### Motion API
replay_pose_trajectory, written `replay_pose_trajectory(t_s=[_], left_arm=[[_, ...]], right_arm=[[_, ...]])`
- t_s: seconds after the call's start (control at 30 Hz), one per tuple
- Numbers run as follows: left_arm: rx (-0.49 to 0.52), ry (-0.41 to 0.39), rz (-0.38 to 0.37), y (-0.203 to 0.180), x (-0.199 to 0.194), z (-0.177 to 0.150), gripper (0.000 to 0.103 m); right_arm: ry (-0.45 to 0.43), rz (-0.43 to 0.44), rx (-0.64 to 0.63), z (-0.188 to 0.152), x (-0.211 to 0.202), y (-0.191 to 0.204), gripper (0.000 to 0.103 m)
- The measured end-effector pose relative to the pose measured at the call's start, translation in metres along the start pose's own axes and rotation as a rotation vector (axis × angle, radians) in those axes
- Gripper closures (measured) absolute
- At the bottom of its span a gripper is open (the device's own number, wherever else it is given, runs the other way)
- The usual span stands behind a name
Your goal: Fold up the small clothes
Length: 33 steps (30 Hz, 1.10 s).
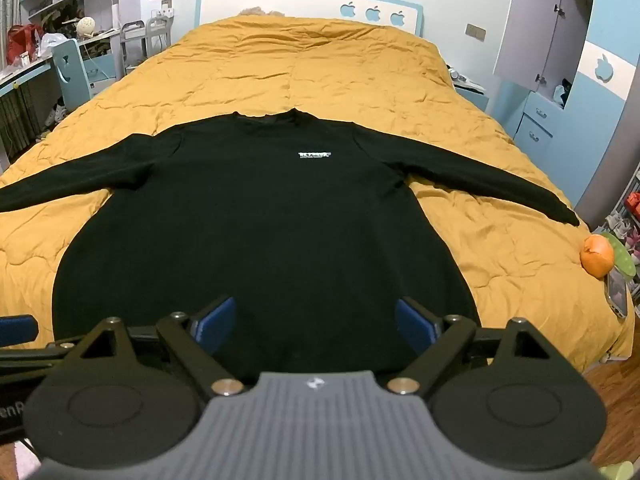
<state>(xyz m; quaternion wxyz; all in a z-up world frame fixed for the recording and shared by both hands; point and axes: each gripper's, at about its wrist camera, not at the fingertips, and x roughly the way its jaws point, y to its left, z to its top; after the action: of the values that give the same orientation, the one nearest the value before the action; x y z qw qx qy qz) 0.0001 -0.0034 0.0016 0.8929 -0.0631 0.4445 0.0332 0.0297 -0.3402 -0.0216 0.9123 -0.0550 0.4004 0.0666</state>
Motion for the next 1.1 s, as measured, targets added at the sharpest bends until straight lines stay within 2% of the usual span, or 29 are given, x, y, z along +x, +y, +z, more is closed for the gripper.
replay_pose_trajectory(t_s=[1.1], left_arm=[[-0.003, 0.004, -0.001, -0.0031, -0.0003, 0.0019, 0.015]], right_arm=[[0.004, -0.005, -0.002, 0.0029, -0.0038, -0.0022, 0.020]])
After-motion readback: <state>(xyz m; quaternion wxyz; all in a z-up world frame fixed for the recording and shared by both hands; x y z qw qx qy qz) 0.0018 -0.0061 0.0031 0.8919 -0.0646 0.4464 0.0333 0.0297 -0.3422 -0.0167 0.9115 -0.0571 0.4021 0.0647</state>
